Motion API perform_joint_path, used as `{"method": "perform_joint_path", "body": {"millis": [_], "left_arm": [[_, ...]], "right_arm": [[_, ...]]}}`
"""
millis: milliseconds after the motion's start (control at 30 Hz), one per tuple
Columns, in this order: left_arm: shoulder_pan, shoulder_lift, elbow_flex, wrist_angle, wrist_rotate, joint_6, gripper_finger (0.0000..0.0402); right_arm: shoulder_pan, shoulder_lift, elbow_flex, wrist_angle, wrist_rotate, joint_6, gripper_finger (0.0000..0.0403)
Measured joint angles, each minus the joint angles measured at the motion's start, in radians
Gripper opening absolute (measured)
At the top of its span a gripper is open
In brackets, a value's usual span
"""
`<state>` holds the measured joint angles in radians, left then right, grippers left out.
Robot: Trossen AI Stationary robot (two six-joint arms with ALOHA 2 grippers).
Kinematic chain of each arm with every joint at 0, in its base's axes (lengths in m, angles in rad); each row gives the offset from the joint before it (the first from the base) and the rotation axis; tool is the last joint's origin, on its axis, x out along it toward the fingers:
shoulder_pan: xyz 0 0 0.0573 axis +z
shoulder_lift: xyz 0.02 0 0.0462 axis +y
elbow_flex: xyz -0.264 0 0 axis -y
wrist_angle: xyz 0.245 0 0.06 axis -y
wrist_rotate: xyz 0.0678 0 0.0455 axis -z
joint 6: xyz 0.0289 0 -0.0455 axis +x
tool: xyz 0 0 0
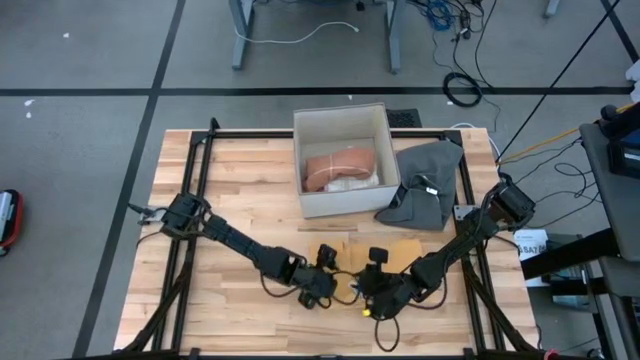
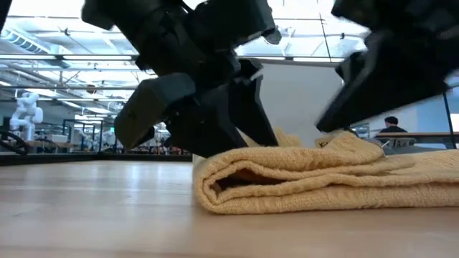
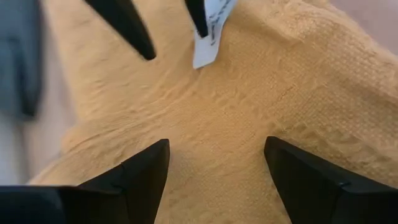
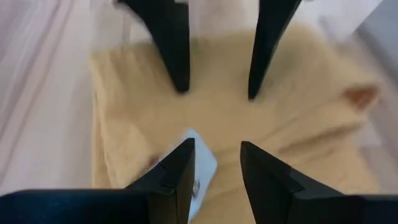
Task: Fold towel
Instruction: Fold the orange towel
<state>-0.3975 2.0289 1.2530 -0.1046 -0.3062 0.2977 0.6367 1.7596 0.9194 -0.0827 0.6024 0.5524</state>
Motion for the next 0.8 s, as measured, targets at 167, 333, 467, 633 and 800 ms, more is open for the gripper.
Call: {"method": "perform_joint_path", "body": {"millis": [167, 333, 467, 633, 800], "left_arm": [[0.025, -0.001, 0.001, -0.035, 0.096, -0.012, 0.0275], [0.024, -0.005, 0.003, -0.098, 0.100, 0.002, 0.0275], [0.021, -0.006, 0.004, -0.123, 0.142, 0.032, 0.0275], [-0.002, -0.006, 0.004, -0.122, 0.207, 0.103, 0.0275], [-0.014, -0.005, 0.003, -0.118, 0.227, 0.139, 0.0275]], "right_arm": [[0.009, 0.000, -0.085, 0.118, -0.086, 0.063, 0.0116], [0.031, 0.000, -0.124, 0.208, -0.143, 0.068, 0.0116], [0.046, 0.000, -0.125, 0.228, -0.133, 0.002, 0.0116], [0.043, 0.000, -0.125, 0.280, 0.010, -0.097, 0.0116], [-0.006, 0.000, -0.125, 0.329, 0.146, -0.209, 0.0116]]}}
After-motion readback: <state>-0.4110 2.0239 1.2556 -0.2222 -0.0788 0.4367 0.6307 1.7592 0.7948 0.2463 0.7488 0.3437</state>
